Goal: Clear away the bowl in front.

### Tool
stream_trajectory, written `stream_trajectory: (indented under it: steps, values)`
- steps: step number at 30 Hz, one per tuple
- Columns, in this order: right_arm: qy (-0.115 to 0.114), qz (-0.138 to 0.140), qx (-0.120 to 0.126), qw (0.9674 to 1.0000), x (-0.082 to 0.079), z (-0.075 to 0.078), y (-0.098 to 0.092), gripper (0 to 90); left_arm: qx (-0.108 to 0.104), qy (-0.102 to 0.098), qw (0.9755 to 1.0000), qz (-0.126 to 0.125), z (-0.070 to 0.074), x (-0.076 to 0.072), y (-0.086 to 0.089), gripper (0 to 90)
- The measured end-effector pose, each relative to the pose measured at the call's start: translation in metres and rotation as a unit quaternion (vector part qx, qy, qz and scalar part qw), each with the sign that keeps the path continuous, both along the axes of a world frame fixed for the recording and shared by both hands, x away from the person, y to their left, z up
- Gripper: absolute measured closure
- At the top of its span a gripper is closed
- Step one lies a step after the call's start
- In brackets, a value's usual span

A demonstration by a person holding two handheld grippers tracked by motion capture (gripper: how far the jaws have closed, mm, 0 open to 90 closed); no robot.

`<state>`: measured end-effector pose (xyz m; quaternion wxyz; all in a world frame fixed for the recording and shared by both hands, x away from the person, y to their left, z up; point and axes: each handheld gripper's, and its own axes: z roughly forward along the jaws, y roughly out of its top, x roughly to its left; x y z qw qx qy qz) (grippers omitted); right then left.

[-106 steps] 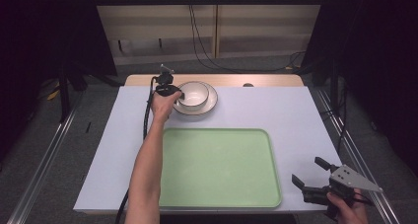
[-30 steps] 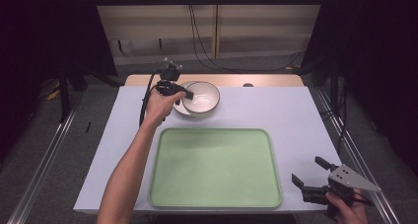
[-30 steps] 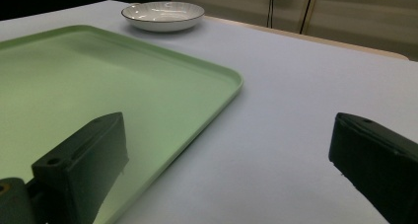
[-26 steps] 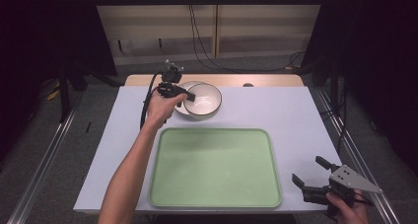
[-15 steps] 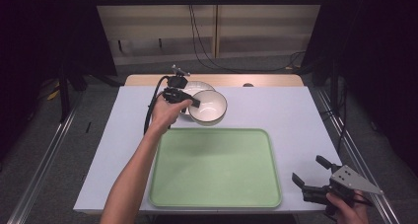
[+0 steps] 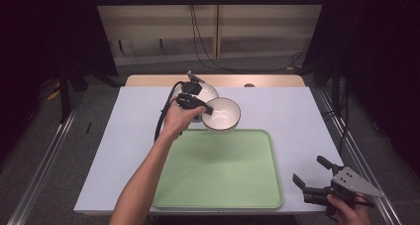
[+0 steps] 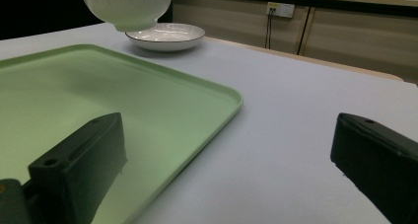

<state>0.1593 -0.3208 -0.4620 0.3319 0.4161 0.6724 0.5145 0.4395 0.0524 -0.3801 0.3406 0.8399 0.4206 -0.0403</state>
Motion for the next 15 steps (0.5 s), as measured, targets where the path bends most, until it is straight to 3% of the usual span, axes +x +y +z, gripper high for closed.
stream_trajectory:
  steps: [15]
  values:
    - [-0.005,-0.002,-0.002,1.0000,0.000,0.000,0.000,0.0,0.004,0.010,0.9995,-0.030,-0.005,-0.012,-0.033,82.7]
